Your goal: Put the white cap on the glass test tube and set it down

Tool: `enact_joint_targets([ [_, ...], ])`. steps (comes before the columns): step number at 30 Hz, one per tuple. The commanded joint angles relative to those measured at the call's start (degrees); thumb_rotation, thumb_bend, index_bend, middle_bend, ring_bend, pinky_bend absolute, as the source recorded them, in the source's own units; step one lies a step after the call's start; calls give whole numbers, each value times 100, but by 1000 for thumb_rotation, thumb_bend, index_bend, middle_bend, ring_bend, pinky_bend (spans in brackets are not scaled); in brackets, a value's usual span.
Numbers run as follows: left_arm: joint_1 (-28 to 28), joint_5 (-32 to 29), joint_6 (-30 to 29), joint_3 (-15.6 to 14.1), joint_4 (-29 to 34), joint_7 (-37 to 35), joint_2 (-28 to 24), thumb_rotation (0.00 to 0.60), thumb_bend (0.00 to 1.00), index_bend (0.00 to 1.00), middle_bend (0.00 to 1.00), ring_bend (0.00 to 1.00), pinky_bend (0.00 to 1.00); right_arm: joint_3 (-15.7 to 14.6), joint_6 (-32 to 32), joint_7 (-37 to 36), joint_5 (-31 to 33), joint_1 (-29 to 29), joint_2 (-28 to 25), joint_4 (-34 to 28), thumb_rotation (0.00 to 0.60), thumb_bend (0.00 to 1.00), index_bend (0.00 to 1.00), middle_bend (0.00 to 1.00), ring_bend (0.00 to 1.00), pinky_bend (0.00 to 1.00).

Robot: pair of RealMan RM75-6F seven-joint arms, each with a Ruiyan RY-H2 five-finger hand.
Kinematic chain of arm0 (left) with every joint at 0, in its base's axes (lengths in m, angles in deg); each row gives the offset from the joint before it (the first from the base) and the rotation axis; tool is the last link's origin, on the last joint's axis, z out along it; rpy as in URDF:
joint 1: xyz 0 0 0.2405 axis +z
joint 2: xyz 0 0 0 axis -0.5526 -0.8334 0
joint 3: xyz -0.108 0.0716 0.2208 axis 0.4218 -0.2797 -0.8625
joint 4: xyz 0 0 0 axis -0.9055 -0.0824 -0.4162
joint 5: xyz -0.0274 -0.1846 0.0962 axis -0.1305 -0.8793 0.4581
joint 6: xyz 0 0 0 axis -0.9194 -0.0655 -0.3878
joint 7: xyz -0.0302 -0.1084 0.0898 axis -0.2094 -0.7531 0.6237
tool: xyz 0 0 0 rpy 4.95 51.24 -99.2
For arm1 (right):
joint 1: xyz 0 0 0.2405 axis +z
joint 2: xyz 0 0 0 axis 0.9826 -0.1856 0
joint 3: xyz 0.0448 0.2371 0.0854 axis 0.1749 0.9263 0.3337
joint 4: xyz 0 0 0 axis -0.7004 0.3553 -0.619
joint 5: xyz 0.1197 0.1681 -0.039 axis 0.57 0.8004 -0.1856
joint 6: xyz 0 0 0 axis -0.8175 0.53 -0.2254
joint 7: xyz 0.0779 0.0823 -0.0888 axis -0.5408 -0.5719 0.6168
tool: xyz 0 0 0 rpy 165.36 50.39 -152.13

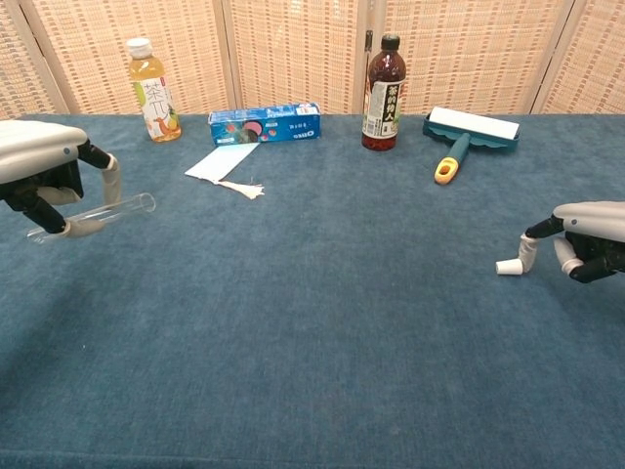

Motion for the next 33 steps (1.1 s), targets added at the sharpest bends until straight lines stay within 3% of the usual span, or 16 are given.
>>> enact_joint_targets([
  [1,10,5,11,0,-6,-2,4,600,375,645,1000,1000,1000,-9,52,35,-41,19,-21,-80,600,1000,350,1000,1000,1000],
  [16,56,34,62,16,-25,22,34,600,375,648,1000,1000,1000,-19,310,181,-117,67,-167,-453,600,1000,350,1000,1000,1000],
  [23,70,75,67,41,-10,-1,26,600,375,647,1000,1000,1000,-12,772,366,-212,-92,-743,-1137,600,995,350,1000,1000,1000],
  [25,76,87,70,32,-6,7,33,600,375,647,1000,1000,1000,9,924,454,-208,-143,-894,-1320,600,892,350,1000,1000,1000],
  [28,78,87,84,29,3,25,53,600,375,647,1000,1000,1000,61,1304,613,-236,-270,-1012,-1546,600,493,350,955,997,1000],
  [29,76,90,89,26,17,43,55,600,375,647,1000,1000,1000,76,1474,638,-295,-325,-1002,-1584,600,406,350,917,980,997],
  [31,76,105,75,27,39,75,61,600,375,647,1000,1000,1000,74,1655,623,-407,-389,-980,-1604,600,310,350,777,854,933],
  [33,80,110,61,30,70,103,62,600,375,648,1000,1000,1000,60,1751,573,-501,-426,-971,-1602,600,299,350,638,693,816],
])
